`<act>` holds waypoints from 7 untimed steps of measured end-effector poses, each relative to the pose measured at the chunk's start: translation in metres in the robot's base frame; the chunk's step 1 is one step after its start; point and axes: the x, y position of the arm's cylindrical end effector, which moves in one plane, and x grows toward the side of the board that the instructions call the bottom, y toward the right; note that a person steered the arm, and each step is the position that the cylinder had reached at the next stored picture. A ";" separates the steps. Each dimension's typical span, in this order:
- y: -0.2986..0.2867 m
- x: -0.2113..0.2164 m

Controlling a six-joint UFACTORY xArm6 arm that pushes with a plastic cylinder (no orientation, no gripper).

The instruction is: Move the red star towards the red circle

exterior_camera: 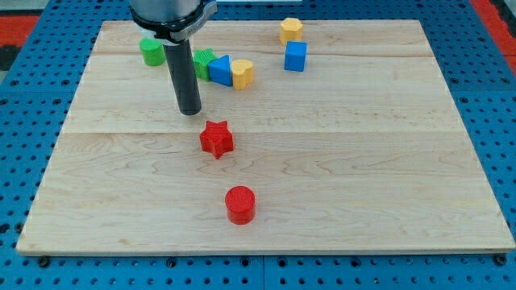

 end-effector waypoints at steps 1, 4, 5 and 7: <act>0.000 0.000; 0.033 0.013; 0.063 0.044; 0.073 0.084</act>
